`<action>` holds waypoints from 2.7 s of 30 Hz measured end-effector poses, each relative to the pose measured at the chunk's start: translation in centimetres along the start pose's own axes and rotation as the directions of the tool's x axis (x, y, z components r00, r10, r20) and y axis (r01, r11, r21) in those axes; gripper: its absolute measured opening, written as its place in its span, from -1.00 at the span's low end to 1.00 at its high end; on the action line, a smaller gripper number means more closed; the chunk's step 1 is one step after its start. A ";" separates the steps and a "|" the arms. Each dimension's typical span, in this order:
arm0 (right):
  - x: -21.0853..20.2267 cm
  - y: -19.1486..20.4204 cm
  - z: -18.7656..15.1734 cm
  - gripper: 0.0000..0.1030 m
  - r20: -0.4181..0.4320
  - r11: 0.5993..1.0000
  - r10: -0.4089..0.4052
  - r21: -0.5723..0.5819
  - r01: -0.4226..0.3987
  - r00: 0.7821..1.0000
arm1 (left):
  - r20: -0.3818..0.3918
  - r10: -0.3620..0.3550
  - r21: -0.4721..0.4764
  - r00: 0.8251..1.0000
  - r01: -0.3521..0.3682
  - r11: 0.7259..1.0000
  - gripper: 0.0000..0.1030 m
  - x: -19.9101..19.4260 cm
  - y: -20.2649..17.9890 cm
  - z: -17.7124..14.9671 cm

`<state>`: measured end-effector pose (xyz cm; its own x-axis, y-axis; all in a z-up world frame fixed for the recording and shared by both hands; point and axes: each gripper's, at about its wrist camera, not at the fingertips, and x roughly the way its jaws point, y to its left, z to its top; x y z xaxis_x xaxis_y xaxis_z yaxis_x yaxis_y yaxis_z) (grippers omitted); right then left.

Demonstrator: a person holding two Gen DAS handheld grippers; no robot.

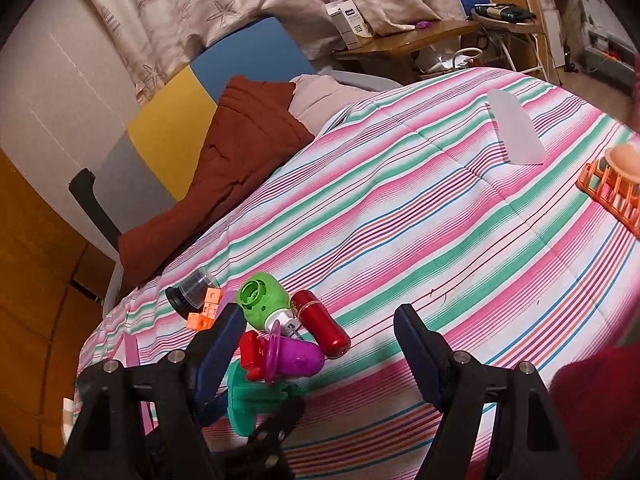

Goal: Organize rigid objects
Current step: 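Grasp the teal spool-shaped piece with the left gripper, then grasp the red cylinder with the right gripper, then carry the teal piece into the tray beside the knob and open the left gripper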

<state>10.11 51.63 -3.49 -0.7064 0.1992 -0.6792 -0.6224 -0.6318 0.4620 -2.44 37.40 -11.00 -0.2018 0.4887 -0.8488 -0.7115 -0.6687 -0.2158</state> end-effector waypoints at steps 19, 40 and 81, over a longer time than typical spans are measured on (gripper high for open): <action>1.5 -0.4 -0.4 0.51 -0.084 0.998 -0.064 -0.008 0.064 0.994 | 0.079 -0.016 0.046 0.997 0.013 0.999 0.30 -6.5 5.7 -8.4; 11.6 4.4 0.8 -0.44 -0.330 0.898 -0.308 -0.410 0.159 0.892 | 0.115 0.003 0.045 0.993 -0.008 0.999 0.18 -6.1 5.7 -8.8; 10.7 3.0 -0.7 -0.49 -0.288 0.858 -0.305 -0.497 0.130 0.908 | 0.213 -0.009 0.069 0.977 -0.005 0.998 0.18 -10.0 4.4 -9.3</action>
<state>0.90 51.38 -9.78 -0.3542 0.1574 -0.9218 -0.4584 -0.8884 0.0244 2.68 24.39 -7.95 -0.3337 0.6030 -0.7246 -0.7554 -0.6309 -0.1771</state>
